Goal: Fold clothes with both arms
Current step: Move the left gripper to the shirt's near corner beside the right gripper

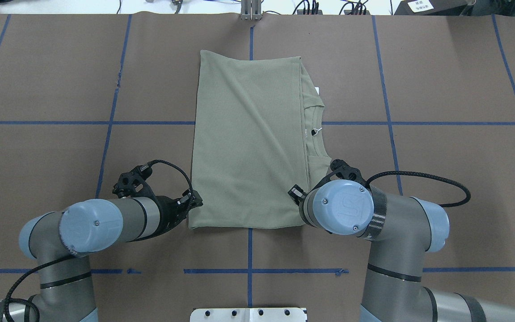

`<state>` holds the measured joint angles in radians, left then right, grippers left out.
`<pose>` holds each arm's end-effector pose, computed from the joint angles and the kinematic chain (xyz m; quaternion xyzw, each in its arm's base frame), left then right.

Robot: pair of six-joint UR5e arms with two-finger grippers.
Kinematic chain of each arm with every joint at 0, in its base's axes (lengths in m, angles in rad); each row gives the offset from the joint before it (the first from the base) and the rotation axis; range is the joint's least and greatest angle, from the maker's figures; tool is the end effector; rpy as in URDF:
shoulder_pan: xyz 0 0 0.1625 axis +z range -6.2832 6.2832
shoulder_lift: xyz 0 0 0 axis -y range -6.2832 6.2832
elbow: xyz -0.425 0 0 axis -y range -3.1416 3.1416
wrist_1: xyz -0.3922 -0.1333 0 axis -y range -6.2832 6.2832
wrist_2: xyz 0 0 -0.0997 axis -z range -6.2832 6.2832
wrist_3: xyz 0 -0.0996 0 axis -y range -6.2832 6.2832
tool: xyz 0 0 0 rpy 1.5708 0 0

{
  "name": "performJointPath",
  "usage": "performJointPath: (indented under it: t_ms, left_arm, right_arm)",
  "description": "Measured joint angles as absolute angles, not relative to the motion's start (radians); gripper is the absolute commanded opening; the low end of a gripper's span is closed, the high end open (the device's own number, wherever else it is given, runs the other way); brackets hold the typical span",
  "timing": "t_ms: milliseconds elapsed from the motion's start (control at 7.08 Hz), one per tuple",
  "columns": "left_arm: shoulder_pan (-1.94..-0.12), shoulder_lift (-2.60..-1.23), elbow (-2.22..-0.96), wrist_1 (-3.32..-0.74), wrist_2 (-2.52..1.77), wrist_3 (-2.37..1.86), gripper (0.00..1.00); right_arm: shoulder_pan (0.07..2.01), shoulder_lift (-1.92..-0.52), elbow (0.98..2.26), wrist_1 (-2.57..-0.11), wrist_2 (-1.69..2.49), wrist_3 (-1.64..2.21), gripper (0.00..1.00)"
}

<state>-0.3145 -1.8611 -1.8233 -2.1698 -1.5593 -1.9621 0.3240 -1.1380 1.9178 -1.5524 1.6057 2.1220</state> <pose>0.5190 -0.3102 0.3179 -0.0159 0.5402 -0.2937 0.7885 -0.5256 -0.3134 0.2706 -0.0600 -0.3842 0.3843 0.8373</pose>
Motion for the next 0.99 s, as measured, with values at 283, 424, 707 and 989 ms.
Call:
performJointPath:
  t_ms: [283, 424, 707, 989]
  left_arm:
    - [-0.296, -1.852, -1.819, -2.169, -1.559, -1.967, 0.44]
    - [-0.286, -1.851, -1.818, -2.169, -1.559, -1.974, 0.37]
    - [-0.271, -1.855, -1.818, -2.169, -1.559, -1.986, 0.00]
    - [-0.265, -1.860, -1.820, -2.169, -1.560, -1.998, 0.00]
  right_arm:
    - [0.323, -1.136, 1.919, -1.552, 1.605, 2.122, 0.00]
    - [0.322, -1.135, 1.920, -1.552, 1.605, 2.122, 0.00]
    - [0.322, -1.135, 1.920, -1.552, 1.605, 2.122, 0.00]
    - [0.322, -1.138, 1.920, -1.552, 1.604, 2.121, 0.00]
